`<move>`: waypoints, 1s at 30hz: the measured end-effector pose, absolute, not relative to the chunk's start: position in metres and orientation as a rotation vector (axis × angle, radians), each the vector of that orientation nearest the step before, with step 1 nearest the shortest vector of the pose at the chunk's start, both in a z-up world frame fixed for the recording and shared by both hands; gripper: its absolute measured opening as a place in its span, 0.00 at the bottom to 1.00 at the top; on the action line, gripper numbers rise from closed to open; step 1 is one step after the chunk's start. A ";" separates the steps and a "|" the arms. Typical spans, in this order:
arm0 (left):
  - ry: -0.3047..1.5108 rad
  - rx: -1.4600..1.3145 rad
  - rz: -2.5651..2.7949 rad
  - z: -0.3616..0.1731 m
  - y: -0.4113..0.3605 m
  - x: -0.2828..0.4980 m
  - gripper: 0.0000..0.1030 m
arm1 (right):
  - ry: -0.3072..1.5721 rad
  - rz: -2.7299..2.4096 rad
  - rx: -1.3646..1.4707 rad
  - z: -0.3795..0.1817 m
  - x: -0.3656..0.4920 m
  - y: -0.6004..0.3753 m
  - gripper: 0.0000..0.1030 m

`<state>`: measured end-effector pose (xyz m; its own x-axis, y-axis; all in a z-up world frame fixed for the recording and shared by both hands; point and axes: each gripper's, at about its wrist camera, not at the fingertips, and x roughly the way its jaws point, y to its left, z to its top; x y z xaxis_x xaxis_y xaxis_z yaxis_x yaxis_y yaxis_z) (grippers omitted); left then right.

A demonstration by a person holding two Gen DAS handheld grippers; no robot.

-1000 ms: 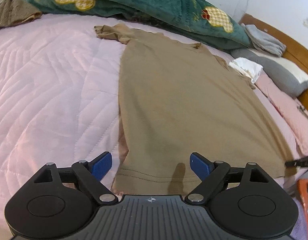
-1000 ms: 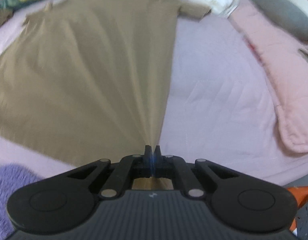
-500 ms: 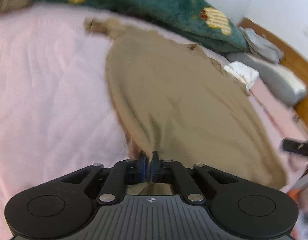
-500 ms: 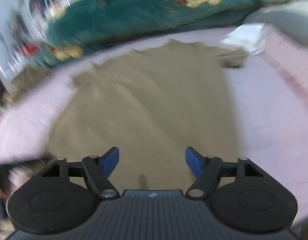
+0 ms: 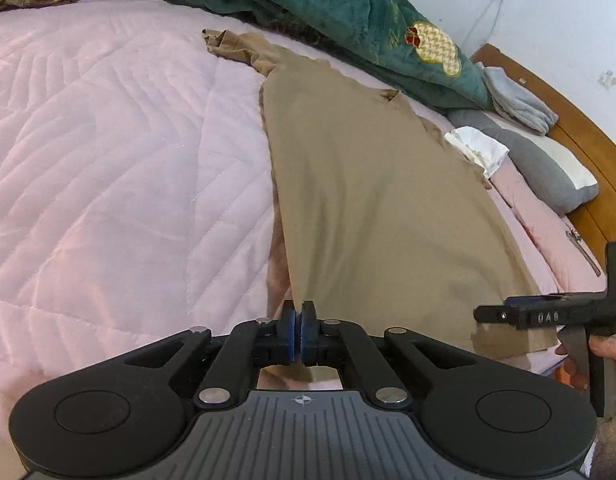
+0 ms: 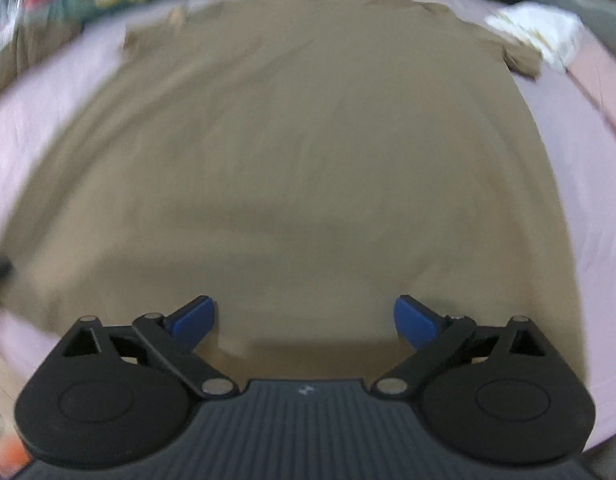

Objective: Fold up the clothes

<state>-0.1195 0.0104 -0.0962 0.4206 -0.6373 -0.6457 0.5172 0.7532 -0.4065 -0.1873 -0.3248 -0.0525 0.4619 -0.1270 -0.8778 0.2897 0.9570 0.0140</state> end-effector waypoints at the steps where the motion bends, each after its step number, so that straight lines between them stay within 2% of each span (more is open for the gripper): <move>1: 0.869 -0.115 -0.726 -0.093 0.009 -0.120 0.02 | 1.056 -0.261 0.143 -0.052 -0.192 -0.323 0.95; 4: 0.842 -0.021 -0.722 -0.079 0.006 -0.121 0.05 | 0.994 -0.296 0.190 -0.037 -0.212 -0.344 0.95; 8: 0.739 0.013 -0.707 -0.038 0.003 -0.120 0.12 | 0.908 -0.397 0.280 -0.019 -0.250 -0.399 0.95; 9: 0.704 0.027 -0.713 -0.027 -0.002 -0.120 0.17 | 0.902 -0.432 0.309 -0.018 -0.261 -0.417 0.95; 11: 0.647 0.036 -0.723 -0.010 -0.018 -0.118 0.41 | 0.902 -0.487 0.398 -0.024 -0.278 -0.450 0.95; 12: 0.631 0.033 -0.735 -0.006 -0.026 -0.118 0.65 | 0.910 -0.470 0.482 -0.033 -0.284 -0.462 0.95; 13: 0.614 0.034 -0.745 -0.004 -0.036 -0.118 0.76 | 0.916 -0.452 0.564 -0.042 -0.291 -0.473 0.95; 15: 0.615 0.043 -0.776 -0.007 -0.060 -0.116 0.77 | 0.925 -0.402 0.618 -0.054 -0.292 -0.472 0.93; 18: 0.696 0.034 -0.800 -0.024 -0.093 -0.107 0.78 | 0.940 -0.415 0.475 -0.063 -0.283 -0.448 0.88; 19: 0.719 0.025 -0.794 -0.031 -0.101 -0.102 0.78 | 0.942 -0.427 0.428 -0.063 -0.280 -0.441 0.84; 20: 0.744 0.022 -0.781 -0.038 -0.107 -0.097 0.78 | 0.939 -0.442 0.397 -0.062 -0.279 -0.438 0.64; 21: 0.763 0.025 -0.770 -0.046 -0.110 -0.094 0.78 | 0.943 -0.446 0.388 -0.060 -0.279 -0.441 0.19; 22: 0.781 0.029 -0.755 -0.054 -0.113 -0.091 0.78 | 0.948 -0.448 0.382 -0.057 -0.280 -0.444 0.03; 24: 0.808 0.056 -0.711 -0.068 -0.117 -0.086 0.78 | 0.964 -0.412 0.451 -0.054 -0.290 -0.452 0.02; 30: 0.765 0.170 -0.717 -0.074 -0.113 -0.089 0.78 | 1.099 -0.479 0.166 -0.050 -0.284 -0.431 0.02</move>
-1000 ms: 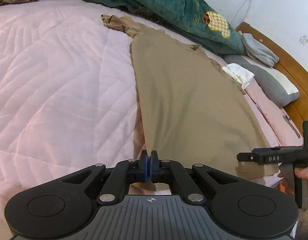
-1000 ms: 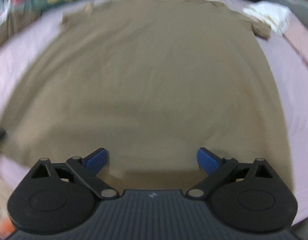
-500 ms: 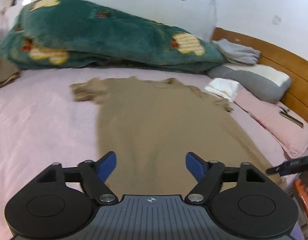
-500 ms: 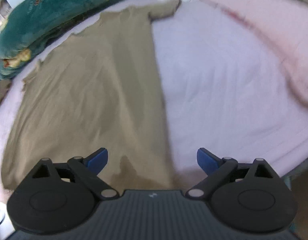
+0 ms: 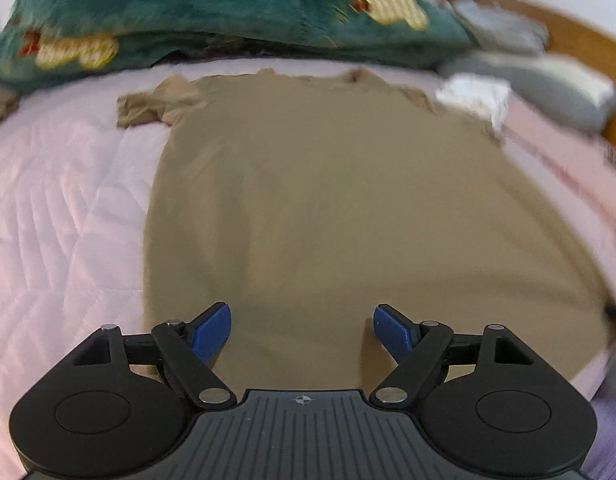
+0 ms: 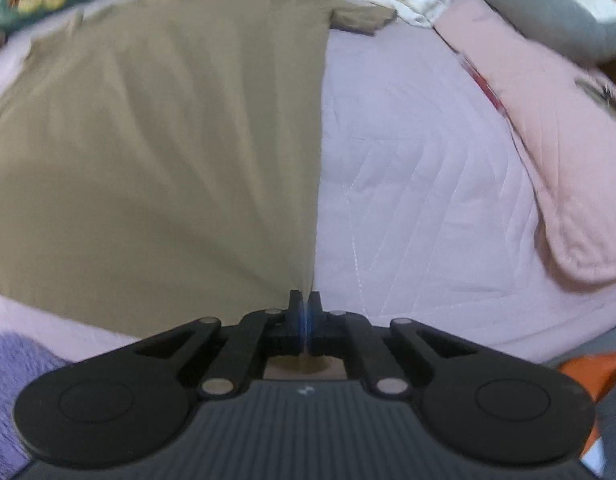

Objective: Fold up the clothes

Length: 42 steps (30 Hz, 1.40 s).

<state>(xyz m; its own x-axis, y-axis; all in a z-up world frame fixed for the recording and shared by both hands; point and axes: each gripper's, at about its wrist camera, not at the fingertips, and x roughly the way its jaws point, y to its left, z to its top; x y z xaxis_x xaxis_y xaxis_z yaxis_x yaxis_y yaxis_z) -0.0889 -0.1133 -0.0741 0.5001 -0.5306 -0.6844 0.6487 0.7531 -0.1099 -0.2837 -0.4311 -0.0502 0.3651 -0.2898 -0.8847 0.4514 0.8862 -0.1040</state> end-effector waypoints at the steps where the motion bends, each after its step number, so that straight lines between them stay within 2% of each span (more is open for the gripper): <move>1: 0.756 0.171 -0.721 -0.070 -0.112 -0.089 0.78 | 1.113 -0.478 0.161 -0.049 -0.281 -0.430 0.02; 4: 0.730 0.177 -0.734 -0.056 -0.108 -0.090 0.78 | 1.104 -0.506 0.153 -0.029 -0.280 -0.436 0.03; 7: 0.699 0.114 -0.740 -0.044 -0.113 -0.082 0.82 | 0.994 -0.503 0.194 -0.004 -0.274 -0.447 0.13; 9: 0.697 0.069 -0.729 -0.040 -0.122 -0.073 0.82 | 0.914 -0.470 0.250 0.006 -0.252 -0.452 0.32; 11: 0.705 0.038 -0.711 -0.039 -0.133 -0.063 0.82 | 0.843 -0.438 0.297 0.011 -0.226 -0.454 0.47; 14: 0.699 0.062 -0.680 -0.047 -0.149 -0.049 0.82 | 0.820 -0.378 0.314 0.001 -0.177 -0.452 0.58; 18: 0.724 0.153 -0.602 -0.069 -0.160 -0.037 0.82 | 0.894 -0.377 0.335 -0.032 -0.146 -0.463 0.59; 21: 0.684 0.187 -0.629 -0.077 -0.154 -0.036 0.86 | 0.977 -0.467 0.259 -0.054 -0.151 -0.478 0.61; 23: 0.657 0.208 -0.643 -0.079 -0.153 -0.039 0.88 | 0.955 -0.468 0.297 -0.049 -0.165 -0.493 0.56; 26: 0.618 0.176 -0.653 -0.073 -0.157 -0.040 0.89 | 0.904 -0.557 0.288 -0.031 -0.174 -0.514 0.57; 28: 0.587 0.146 -0.661 -0.070 -0.163 -0.040 0.90 | 0.862 -0.639 0.265 -0.015 -0.175 -0.528 0.60; 31: 0.589 0.129 -0.662 -0.078 -0.177 -0.032 0.92 | 0.741 -0.600 0.451 0.002 -0.159 -0.571 0.67; 33: 0.602 0.162 -0.659 -0.090 -0.185 -0.030 0.94 | 0.686 -0.623 0.493 0.004 -0.138 -0.598 0.76; 35: 0.569 0.206 -0.669 -0.099 -0.189 -0.037 0.99 | 0.670 -0.647 0.520 0.000 -0.114 -0.620 0.82; 42: 0.563 0.175 -0.694 -0.103 -0.184 -0.035 1.00 | 0.674 -0.744 0.562 -0.036 -0.054 -0.681 0.84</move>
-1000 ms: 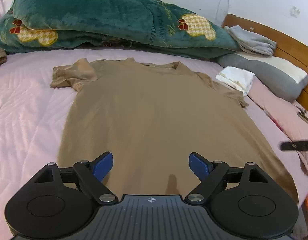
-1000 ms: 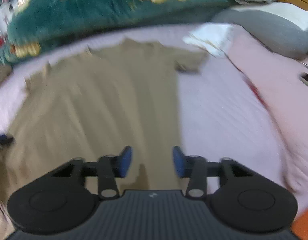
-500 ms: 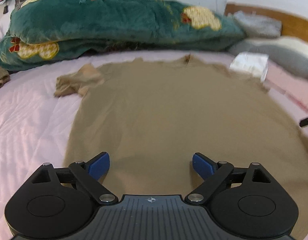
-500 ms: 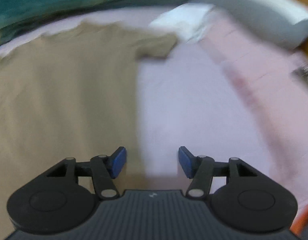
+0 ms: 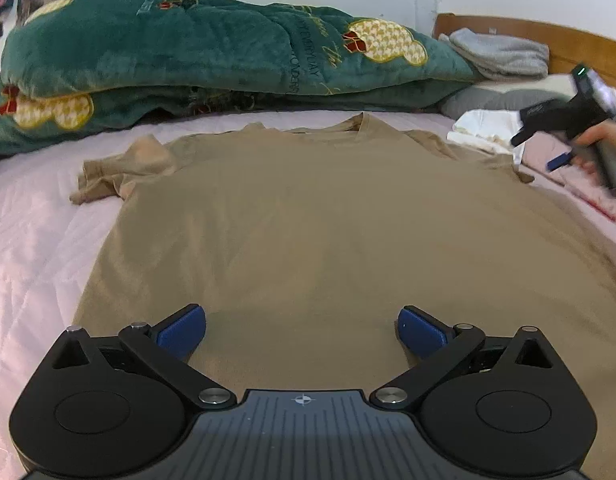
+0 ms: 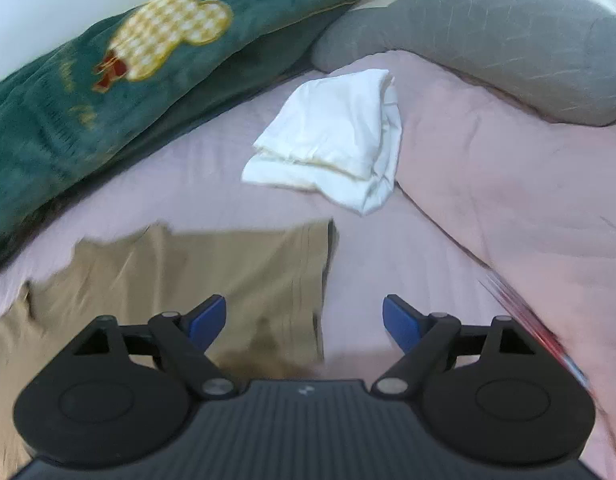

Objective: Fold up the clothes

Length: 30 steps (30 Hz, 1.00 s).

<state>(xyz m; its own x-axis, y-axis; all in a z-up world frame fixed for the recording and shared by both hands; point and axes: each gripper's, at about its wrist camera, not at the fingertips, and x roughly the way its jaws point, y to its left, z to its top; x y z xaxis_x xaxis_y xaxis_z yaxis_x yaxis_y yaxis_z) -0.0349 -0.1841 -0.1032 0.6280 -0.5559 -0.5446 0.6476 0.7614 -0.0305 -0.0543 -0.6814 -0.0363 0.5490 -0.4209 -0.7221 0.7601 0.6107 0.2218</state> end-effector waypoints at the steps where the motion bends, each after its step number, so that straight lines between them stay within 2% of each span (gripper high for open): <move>1: 0.561 0.178 -0.693 -0.104 -0.184 -0.035 1.00 | 0.672 -0.754 0.570 -0.043 -0.048 -0.688 0.84; 5: 0.560 0.173 -0.694 -0.106 -0.183 -0.034 1.00 | 0.795 -0.753 0.530 -0.070 -0.010 -0.705 0.83; 7: 0.559 0.173 -0.694 -0.106 -0.183 -0.034 1.00 | 0.810 -0.761 0.423 -0.075 0.000 -0.696 0.80; 8: 0.558 0.174 -0.693 -0.106 -0.183 -0.034 1.00 | 0.815 -0.763 0.370 -0.077 0.005 -0.692 0.68; 9: 0.558 0.174 -0.693 -0.106 -0.184 -0.034 1.00 | 0.801 -0.744 0.329 -0.076 0.007 -0.687 0.36; 10: 0.558 0.174 -0.692 -0.106 -0.184 -0.034 1.00 | 0.790 -0.718 0.293 -0.073 0.009 -0.683 0.18; 11: 0.558 0.174 -0.692 -0.106 -0.184 -0.035 1.00 | 0.803 -0.698 0.261 -0.071 0.013 -0.681 0.12; 15: 0.557 0.175 -0.692 -0.106 -0.184 -0.035 1.00 | 0.829 -0.692 0.107 -0.057 0.018 -0.680 0.09; 17: 0.557 0.177 -0.691 -0.107 -0.184 -0.034 1.00 | 0.791 -0.768 0.115 -0.048 0.014 -0.692 0.08; 18: 0.557 0.177 -0.691 -0.107 -0.184 -0.034 1.00 | 0.815 -0.801 0.111 -0.050 0.014 -0.697 0.03; 19: 0.557 0.178 -0.692 -0.107 -0.183 -0.034 1.00 | 0.840 -0.833 0.107 -0.052 0.014 -0.701 0.01; 21: 0.557 0.178 -0.692 -0.107 -0.182 -0.034 1.00 | 0.957 -0.765 0.183 -0.067 0.014 -0.713 0.02; 23: 0.556 0.179 -0.692 -0.107 -0.182 -0.034 1.00 | 0.866 -0.783 0.195 -0.058 0.002 -0.710 0.09; 25: 0.556 0.179 -0.692 -0.107 -0.182 -0.034 1.00 | 0.800 -0.782 0.223 -0.047 -0.007 -0.708 0.26; 26: 0.555 0.180 -0.691 -0.107 -0.182 -0.034 1.00 | 0.780 -0.772 0.241 -0.042 -0.010 -0.708 0.50; 27: 0.555 0.180 -0.691 -0.107 -0.182 -0.034 1.00 | 0.772 -0.744 0.249 -0.039 -0.009 -0.708 0.64; 30: 0.554 0.181 -0.689 -0.107 -0.184 -0.035 1.00 | 0.736 -0.644 0.245 -0.028 0.007 -0.695 0.68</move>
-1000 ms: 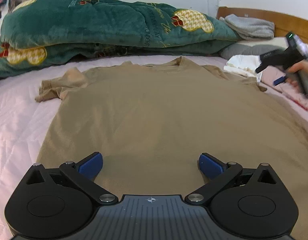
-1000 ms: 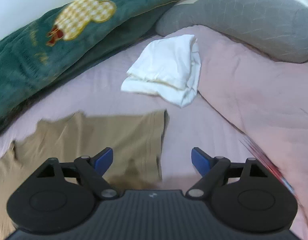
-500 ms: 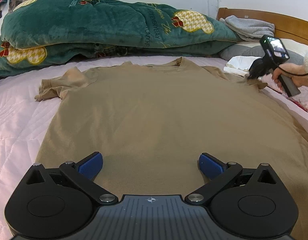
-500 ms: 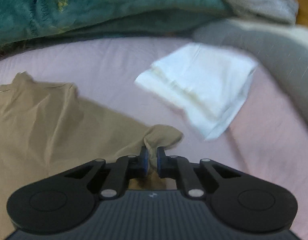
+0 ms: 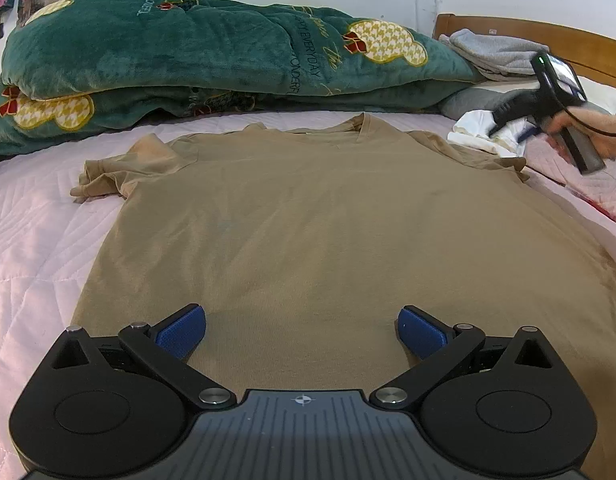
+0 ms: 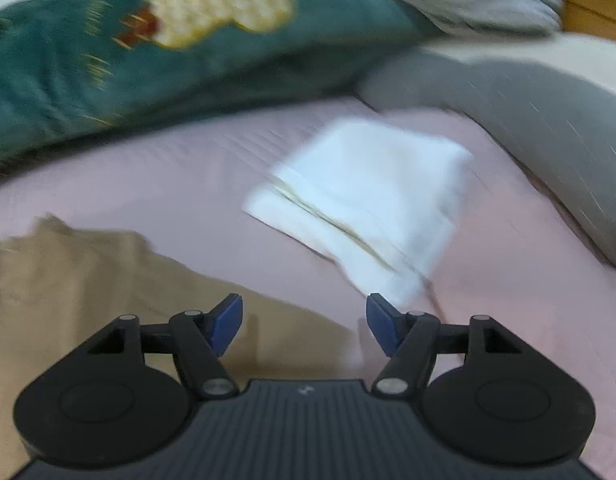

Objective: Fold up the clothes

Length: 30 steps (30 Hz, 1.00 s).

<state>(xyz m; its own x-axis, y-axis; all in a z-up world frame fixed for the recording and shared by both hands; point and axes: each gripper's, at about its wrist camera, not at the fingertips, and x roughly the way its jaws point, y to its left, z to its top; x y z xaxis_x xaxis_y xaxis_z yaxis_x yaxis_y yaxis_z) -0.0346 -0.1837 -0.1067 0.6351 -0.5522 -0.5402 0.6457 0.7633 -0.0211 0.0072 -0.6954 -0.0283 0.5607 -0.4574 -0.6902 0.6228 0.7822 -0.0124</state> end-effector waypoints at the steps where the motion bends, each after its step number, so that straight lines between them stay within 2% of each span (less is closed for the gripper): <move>1: 0.554 0.182 -0.688 -0.107 -0.184 -0.035 1.00 | 0.727 -0.613 0.244 -0.026 0.017 -0.690 0.70; 4: 0.553 0.181 -0.689 -0.107 -0.183 -0.035 1.00 | 0.764 -0.527 0.244 -0.032 0.054 -0.673 0.71; 8: 0.552 0.182 -0.689 -0.108 -0.183 -0.035 1.00 | 0.914 -0.573 0.130 -0.071 0.105 -0.657 0.69; 11: 0.553 0.180 -0.688 -0.109 -0.183 -0.035 1.00 | 0.868 -0.649 0.150 -0.072 0.107 -0.670 0.43; 12: 0.555 0.178 -0.689 -0.109 -0.183 -0.034 1.00 | 0.876 -0.682 0.163 -0.070 0.108 -0.678 0.42; 15: 0.557 0.180 -0.688 -0.109 -0.183 -0.034 1.00 | 0.859 -0.727 0.222 -0.056 0.096 -0.693 0.44; 18: 0.560 0.176 -0.689 -0.109 -0.182 -0.033 1.00 | 0.833 -0.766 0.082 -0.034 0.068 -0.661 0.49; 22: 0.566 0.184 -0.685 -0.108 -0.184 -0.034 1.00 | 0.826 -0.619 0.183 -0.005 -0.010 -0.605 0.57; 26: 0.599 0.200 -0.686 -0.099 -0.184 -0.033 1.00 | 0.820 -0.496 0.383 0.004 -0.109 -0.548 0.71; 30: 0.629 0.153 -0.681 -0.058 -0.161 -0.045 1.00 | 0.864 -0.408 0.452 -0.011 -0.200 -0.499 0.72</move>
<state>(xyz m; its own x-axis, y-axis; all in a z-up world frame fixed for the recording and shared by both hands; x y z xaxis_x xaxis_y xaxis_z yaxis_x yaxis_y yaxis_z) -0.0448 -0.1606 -0.0584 0.6010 -0.5403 -0.5889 0.6296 0.7740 -0.0675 -0.1996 -0.4986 -0.0108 0.5847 -0.1580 -0.7957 0.5138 0.8312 0.2125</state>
